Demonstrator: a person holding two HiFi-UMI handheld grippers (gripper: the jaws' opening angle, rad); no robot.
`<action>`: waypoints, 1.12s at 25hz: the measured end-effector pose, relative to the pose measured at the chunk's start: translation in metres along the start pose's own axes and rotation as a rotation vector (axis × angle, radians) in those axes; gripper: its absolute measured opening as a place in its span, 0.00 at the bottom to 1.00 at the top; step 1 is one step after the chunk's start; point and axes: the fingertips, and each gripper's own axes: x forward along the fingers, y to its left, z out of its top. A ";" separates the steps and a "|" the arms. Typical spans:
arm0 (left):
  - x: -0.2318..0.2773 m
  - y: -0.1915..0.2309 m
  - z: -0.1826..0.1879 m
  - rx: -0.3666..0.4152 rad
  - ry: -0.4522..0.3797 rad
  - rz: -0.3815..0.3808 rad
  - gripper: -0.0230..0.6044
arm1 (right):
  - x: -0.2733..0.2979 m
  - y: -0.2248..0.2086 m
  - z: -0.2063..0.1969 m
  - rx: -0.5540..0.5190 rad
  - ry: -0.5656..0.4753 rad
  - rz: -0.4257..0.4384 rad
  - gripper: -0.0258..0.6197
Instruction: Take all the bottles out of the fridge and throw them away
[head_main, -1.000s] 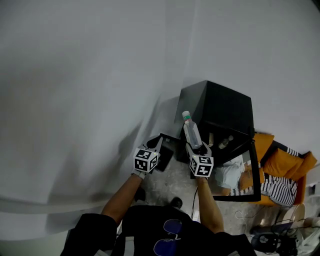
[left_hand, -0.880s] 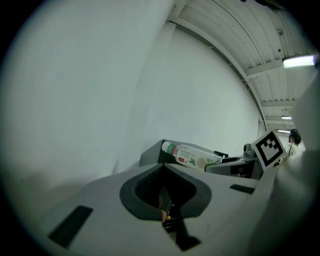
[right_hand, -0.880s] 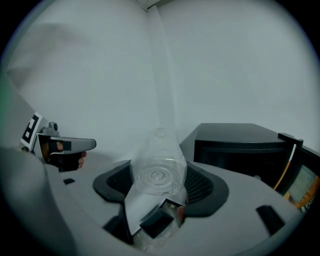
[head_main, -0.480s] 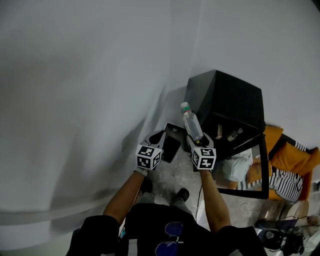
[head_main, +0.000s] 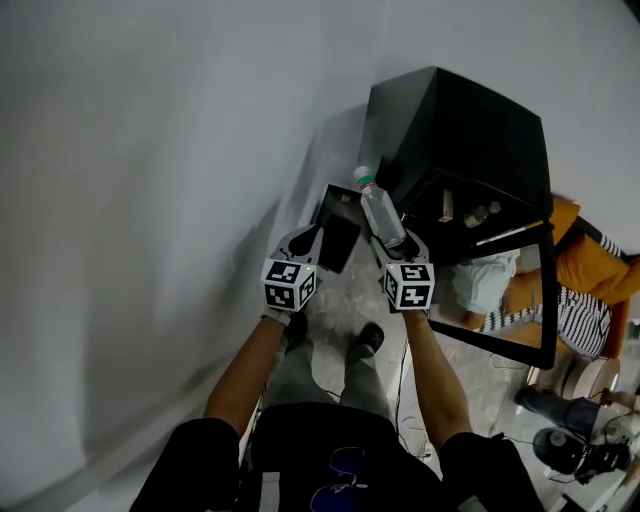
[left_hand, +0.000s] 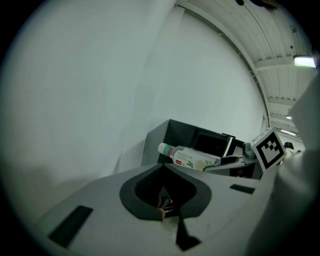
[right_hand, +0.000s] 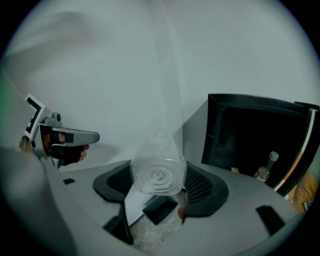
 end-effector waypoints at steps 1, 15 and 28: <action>0.005 0.001 -0.010 -0.002 0.011 -0.002 0.04 | 0.005 -0.003 -0.011 0.001 0.016 -0.003 0.52; 0.067 0.056 -0.174 -0.055 0.123 -0.043 0.04 | 0.109 0.004 -0.205 0.045 0.205 -0.008 0.52; 0.129 0.090 -0.317 -0.085 0.235 -0.056 0.04 | 0.216 0.003 -0.374 0.132 0.335 -0.008 0.52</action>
